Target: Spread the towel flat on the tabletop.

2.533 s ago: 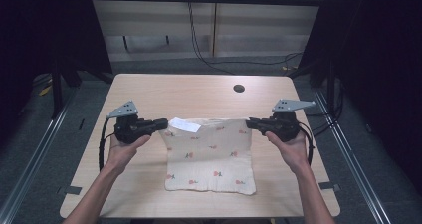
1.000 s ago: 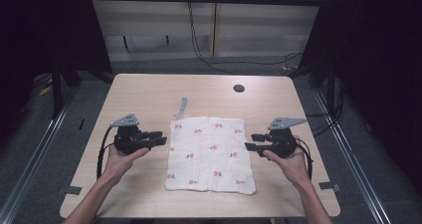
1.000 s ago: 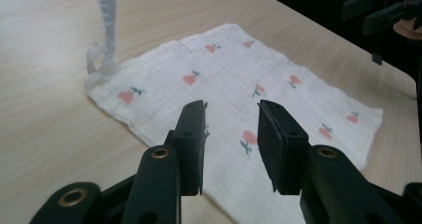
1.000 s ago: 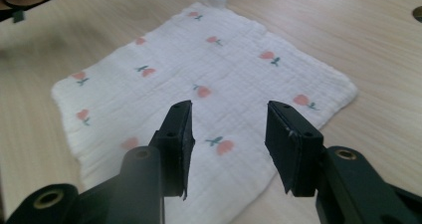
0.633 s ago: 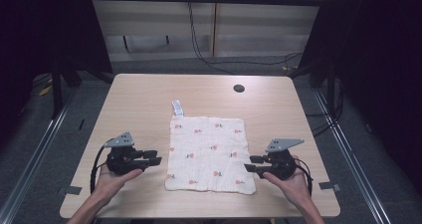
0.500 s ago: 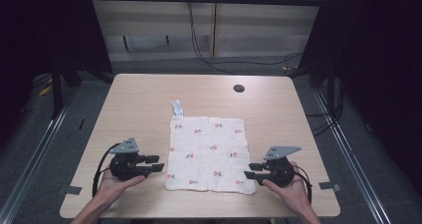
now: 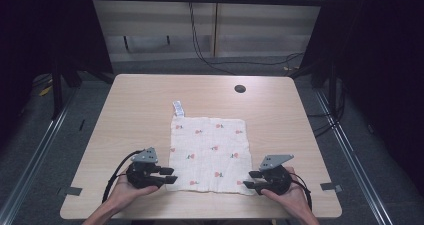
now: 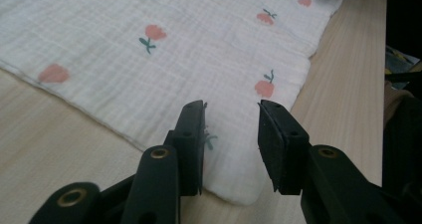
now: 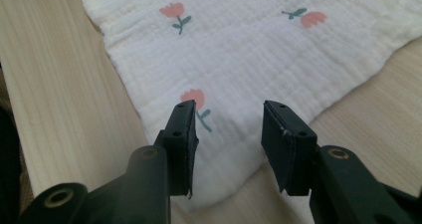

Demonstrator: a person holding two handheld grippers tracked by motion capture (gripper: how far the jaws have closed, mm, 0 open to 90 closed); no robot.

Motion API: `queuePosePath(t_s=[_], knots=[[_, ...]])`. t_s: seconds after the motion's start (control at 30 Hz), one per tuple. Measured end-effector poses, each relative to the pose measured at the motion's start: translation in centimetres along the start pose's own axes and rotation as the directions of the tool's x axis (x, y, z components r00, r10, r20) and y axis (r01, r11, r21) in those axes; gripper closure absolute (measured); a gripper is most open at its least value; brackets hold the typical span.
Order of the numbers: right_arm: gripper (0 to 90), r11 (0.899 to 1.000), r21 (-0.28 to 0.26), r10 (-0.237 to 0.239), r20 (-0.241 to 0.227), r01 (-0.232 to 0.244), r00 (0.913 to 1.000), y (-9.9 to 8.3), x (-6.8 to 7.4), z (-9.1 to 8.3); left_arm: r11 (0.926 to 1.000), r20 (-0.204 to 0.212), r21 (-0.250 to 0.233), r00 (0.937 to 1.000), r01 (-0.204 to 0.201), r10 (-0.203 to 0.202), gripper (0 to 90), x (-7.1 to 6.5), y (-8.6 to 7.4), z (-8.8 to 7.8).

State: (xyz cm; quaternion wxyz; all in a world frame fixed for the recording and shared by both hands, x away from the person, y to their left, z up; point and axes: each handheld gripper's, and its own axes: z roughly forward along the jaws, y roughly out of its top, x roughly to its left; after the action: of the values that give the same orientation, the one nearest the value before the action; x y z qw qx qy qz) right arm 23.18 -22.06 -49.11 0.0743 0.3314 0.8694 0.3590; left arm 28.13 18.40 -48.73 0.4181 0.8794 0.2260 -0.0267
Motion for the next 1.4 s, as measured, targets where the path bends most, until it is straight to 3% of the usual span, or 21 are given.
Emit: queuePosePath(t_s=[0.13,0.23,0.4,0.47,0.6,0.77,0.9,1.0,1.13,1.23,1.4], knots=[[56.7,1.0,0.017,-0.026,0.023,0.025,0.9994,-0.1,0.2,0.3,0.9987,-0.023,0.051,0.9997,0.002,-0.001,50.0,0.0,-0.4,0.7],[58.7,0.998,0.026,-0.063,0.056,0.062,0.9964,0.0,0.8,0.5,0.9986,-0.024,0.052,0.9997,-0.009,0.01,45.0,-0.1,-0.5,0.7],[69.6,0.997,0.029,-0.066,0.066,0.064,0.9956,0.0,1.1,0.5,0.9969,-0.017,0.059,0.9985,-0.051,0.052,43.9,-0.9,-0.6,1.1],[74.8,0.998,0.028,-0.053,0.062,0.051,0.9967,0.1,1.1,0.5,0.9954,-0.033,0.061,0.9965,-0.074,0.076,44.2,-1.3,-0.7,1.2],[81.8,0.999,0.022,-0.03,0.06,0.029,0.9977,0.1,0.8,0.5,0.9904,-0.064,0.074,0.9905,-0.117,0.122,57.0,-1.7,-0.9,1.1],[85.2,0.999,0.027,-0.018,0.051,0.017,0.9986,0.1,0.7,0.4,0.989,-0.056,0.08,0.9901,-0.124,0.129,73.9,-1.6,-1.1,0.7],[87.3,0.999,0.034,-0.006,0.04,0.005,0.9992,0.0,0.6,0.3,0.9929,-0.013,0.072,0.9953,-0.095,0.096,88.3,-1.6,-1.1,0.8],[88.3,0.999,0.042,-0.002,0.022,0.001,0.9998,0.0,0.9,0.2,0.9925,0.002,0.103,0.9978,-0.066,0.066,89.3,-1.3,-0.9,0.5],[89.1,0.998,0.064,-0.017,0.002,0.017,0.9999,0.2,1.5,0.1,0.9908,0.029,0.123,0.9982,-0.056,0.053,89.5,-1.2,-1.3,-0.4],[89.3,0.998,0.056,-0.018,-0.021,0.019,0.9996,0.3,1.9,-0.1,0.9926,0.037,0.113,0.9986,-0.043,0.039,89.5,-1.5,-1.5,-1.1],[89.5,0.999,0.051,-0.009,-0.05,0.012,0.9987,-0.2,2.7,-0.3,0.9905,0.056,0.123,0.9969,-0.062,0.055,89.5,-2.8,-2.0,-1.5]])
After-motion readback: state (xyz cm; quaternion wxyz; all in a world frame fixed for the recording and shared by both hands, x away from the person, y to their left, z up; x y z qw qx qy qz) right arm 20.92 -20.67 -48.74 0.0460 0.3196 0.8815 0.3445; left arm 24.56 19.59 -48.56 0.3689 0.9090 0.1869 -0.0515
